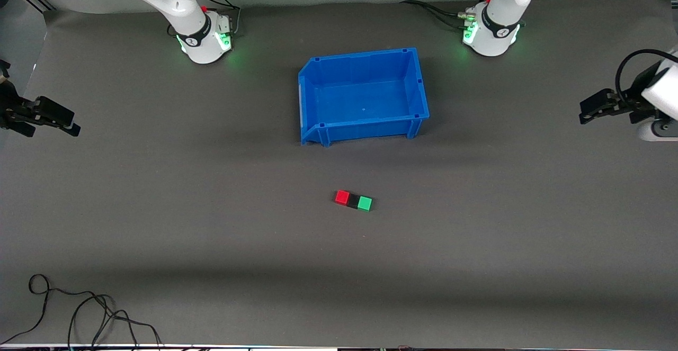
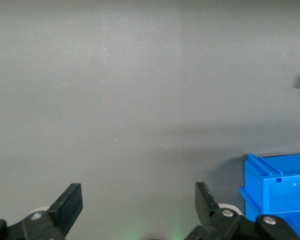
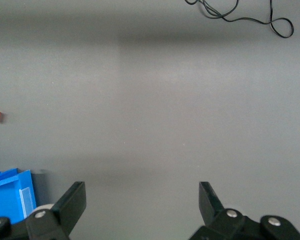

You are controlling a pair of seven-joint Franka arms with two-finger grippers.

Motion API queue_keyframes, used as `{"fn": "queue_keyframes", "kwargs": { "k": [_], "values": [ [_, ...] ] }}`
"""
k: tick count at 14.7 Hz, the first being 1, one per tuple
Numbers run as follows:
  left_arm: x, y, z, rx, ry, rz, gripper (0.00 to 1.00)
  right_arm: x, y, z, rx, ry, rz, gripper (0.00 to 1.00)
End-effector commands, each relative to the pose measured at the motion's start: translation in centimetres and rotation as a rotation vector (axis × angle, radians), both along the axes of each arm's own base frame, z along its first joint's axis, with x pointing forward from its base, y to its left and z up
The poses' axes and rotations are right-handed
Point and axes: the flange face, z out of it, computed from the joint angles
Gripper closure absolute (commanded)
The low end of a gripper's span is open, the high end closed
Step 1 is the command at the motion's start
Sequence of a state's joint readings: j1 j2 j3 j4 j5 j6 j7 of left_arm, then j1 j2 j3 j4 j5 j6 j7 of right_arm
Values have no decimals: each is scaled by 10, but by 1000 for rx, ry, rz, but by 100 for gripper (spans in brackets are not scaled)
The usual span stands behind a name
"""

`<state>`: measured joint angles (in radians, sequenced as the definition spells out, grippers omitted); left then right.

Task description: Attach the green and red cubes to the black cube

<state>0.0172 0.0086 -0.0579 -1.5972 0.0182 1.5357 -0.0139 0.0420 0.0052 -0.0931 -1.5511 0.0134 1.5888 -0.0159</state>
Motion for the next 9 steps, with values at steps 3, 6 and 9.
{"fn": "queue_keyframes", "kwargs": {
  "k": [3, 6, 9],
  "values": [
    [-7, 7, -7, 1, 55, 15, 0, 1, 2, 5, -7, 8, 14, 0],
    [-9, 12, -2, 0, 45, 12, 1, 0, 4, 3, -3, 31, 17, 0],
    [-8, 14, -3, -1, 38, 14, 3, 0, 5, 3, -3, 33, 19, 0]
  ]
}}
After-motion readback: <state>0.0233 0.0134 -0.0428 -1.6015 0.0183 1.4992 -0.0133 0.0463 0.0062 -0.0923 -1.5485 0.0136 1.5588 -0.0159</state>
